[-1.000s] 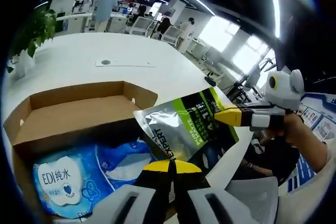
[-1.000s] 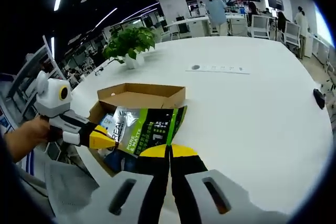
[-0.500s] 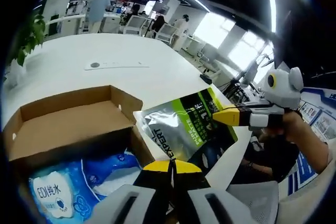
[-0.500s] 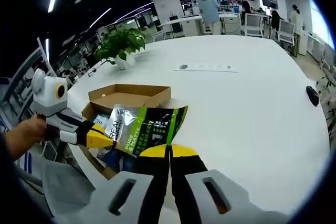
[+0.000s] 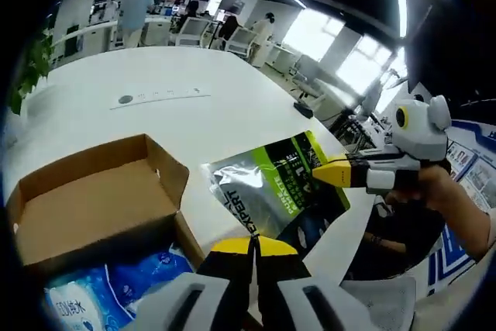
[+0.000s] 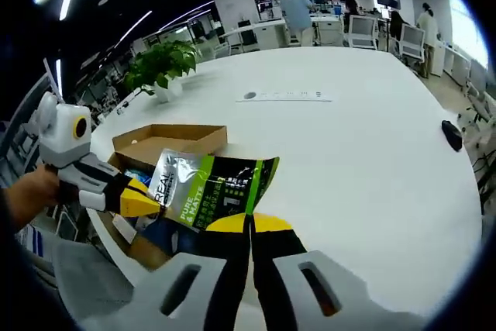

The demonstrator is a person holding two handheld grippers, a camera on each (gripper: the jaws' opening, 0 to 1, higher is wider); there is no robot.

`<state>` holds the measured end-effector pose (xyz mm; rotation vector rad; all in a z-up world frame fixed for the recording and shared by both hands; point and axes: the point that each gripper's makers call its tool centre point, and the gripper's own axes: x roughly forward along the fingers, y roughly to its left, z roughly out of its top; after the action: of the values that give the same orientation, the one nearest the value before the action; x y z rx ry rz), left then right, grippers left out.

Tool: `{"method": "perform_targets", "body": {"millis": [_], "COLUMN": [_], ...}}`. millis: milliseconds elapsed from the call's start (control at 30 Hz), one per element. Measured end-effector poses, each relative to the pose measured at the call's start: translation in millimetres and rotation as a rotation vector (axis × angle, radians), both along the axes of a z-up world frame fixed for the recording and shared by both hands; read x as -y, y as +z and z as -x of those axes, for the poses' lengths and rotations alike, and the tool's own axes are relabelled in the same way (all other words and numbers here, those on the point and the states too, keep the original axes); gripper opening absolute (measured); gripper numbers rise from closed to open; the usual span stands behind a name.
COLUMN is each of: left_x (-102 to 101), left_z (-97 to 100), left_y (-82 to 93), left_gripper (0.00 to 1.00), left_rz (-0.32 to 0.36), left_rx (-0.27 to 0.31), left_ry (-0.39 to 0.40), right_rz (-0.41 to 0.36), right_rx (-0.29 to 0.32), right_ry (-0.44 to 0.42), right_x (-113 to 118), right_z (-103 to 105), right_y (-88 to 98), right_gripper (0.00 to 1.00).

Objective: Operate the shoe box by opening the lid, removing the specified soft item, and placing it in the target area until the item is outside and the box remains undamaged.

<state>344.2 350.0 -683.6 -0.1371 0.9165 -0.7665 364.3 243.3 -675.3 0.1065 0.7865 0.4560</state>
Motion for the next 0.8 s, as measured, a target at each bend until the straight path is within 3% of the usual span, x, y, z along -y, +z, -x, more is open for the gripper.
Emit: {"method": "perform_targets", "body": {"millis": [267,800], "left_x": [11,19], "left_z": [-14.0,-34.7], "left_y": [-12.2,-43.5], "left_gripper": [0.0,0.0], "left_rz": [-0.025,-0.052], "left_rx": [-0.046,-0.169], "left_ry": [0.028,0.168], "right_rz": [0.009,0.023], "right_rx": [-0.026,-0.068], "right_ry": [-0.022,-0.03], "right_x": [12,17], "right_z": [-15,-44], "right_y": [-12.7,-42.7], "right_gripper": [0.0,0.0]}}
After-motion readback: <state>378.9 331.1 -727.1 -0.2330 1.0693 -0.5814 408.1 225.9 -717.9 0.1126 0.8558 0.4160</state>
